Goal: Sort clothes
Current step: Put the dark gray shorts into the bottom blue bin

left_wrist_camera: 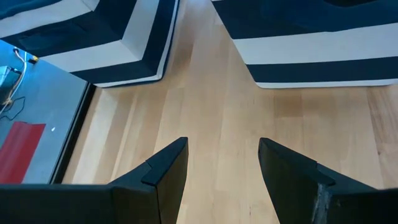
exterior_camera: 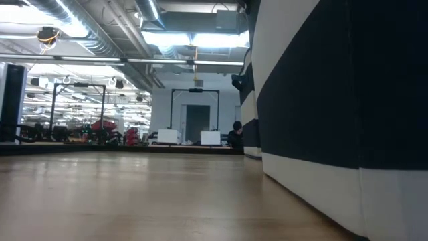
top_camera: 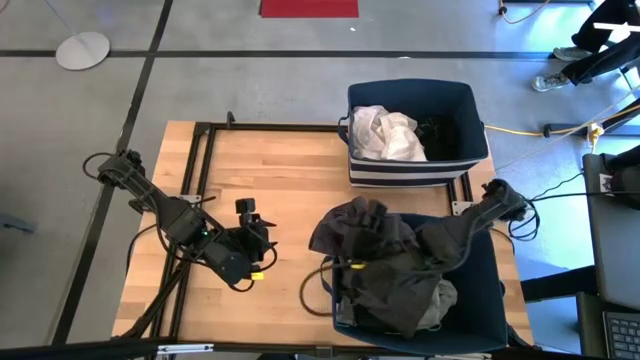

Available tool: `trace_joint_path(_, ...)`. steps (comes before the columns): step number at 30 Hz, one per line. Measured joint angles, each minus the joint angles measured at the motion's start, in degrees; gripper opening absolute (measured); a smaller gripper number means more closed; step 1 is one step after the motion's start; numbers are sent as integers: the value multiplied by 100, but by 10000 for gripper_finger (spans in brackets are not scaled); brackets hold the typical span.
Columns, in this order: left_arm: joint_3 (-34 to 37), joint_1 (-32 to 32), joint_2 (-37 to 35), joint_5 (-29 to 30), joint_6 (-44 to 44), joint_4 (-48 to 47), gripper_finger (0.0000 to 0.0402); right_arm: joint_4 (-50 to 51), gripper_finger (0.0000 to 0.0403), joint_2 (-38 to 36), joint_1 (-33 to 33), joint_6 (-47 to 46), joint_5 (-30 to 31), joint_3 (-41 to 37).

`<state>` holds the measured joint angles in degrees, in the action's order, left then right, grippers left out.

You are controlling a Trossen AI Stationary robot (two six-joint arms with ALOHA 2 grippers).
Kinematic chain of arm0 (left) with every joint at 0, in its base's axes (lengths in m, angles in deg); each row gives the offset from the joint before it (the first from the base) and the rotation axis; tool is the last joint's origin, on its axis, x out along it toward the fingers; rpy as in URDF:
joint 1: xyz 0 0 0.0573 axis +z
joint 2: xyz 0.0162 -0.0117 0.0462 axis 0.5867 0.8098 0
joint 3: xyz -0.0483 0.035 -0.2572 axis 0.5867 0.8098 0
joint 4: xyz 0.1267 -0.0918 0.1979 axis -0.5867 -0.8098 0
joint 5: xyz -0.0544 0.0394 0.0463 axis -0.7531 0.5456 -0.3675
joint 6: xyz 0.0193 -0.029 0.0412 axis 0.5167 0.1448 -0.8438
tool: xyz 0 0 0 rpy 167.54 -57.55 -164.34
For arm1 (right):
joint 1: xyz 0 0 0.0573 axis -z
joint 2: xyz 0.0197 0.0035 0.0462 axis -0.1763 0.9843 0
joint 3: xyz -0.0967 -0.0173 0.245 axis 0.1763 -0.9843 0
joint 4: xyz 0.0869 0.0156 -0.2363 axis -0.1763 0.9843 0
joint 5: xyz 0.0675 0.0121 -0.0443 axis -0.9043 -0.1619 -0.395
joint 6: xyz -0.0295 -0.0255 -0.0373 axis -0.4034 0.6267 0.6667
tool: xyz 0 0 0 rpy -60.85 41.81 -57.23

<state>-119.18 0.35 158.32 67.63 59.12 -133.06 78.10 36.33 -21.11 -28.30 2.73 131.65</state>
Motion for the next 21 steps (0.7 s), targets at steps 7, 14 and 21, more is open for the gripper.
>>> trace_joint_path(7, 0, -7, 0, 0, 22, -9, 187, 960, 253, 259, 250, -491, -665, 0)
trace_joint_path(14, 0, -7, 0, 0, 25, -13, 187, 2636, 253, 385, 33, -1944, -522, -60)
trace_joint_path(21, 0, -7, 0, 0, 29, -7, 187, 2074, 253, 376, -58, -2102, -996, -1175)
